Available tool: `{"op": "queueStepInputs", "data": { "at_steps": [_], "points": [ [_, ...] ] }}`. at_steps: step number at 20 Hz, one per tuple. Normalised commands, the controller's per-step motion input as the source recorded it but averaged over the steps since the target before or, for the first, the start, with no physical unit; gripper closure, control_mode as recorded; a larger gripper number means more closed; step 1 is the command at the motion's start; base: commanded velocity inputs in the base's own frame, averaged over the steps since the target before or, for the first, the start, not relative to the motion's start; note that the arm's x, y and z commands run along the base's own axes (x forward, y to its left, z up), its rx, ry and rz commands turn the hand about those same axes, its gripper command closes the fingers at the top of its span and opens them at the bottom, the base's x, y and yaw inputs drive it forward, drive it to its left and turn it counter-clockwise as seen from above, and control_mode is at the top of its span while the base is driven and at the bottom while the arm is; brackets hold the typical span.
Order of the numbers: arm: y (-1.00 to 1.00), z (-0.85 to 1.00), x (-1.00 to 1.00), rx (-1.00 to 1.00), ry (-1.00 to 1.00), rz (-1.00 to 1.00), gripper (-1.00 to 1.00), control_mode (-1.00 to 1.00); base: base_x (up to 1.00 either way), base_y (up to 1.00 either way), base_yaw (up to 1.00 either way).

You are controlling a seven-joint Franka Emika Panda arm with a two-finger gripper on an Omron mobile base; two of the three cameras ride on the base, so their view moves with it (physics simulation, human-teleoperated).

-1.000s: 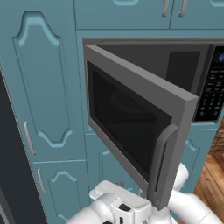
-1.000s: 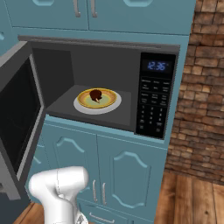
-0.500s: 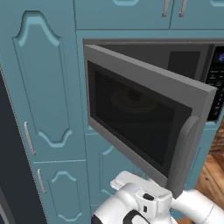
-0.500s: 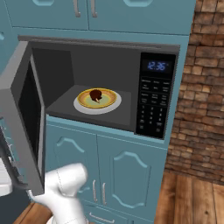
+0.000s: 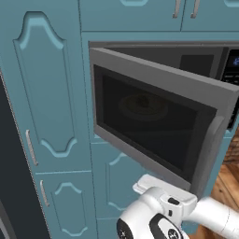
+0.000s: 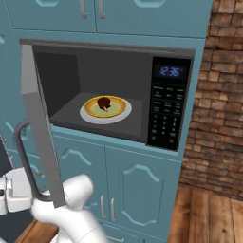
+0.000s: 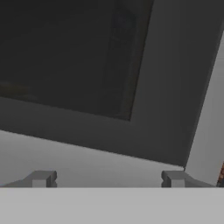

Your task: Transport the steak from the fridge to the microwave and turn on the microwave.

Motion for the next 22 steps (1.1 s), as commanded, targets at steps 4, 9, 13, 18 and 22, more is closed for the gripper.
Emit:
{"op": "queueStepInputs", "data": {
  "at_steps": [4,9,13,18,22],
  "points": [
    [-0.48,0.00,0.16,0.00,-0.01,0.00,-1.00,-1.00,0.00,0.00,0.00],
    [-0.53,0.00,0.24,0.00,-0.02,0.04,-1.00,-1.00,0.00,0.00,0.00],
    [-0.48,0.00,0.19,0.00,-0.08,0.04,-1.00,-1.00,0.00,0.00,0.00],
    [-0.30,0.00,0.26,0.00,-0.10,0.05,-1.00,-1.00,0.00,0.00,0.00],
    [-0.35,0.00,0.39,0.00,-0.10,0.05,-1.00,-1.00,0.00,0.00,0.00]
  ]
}}
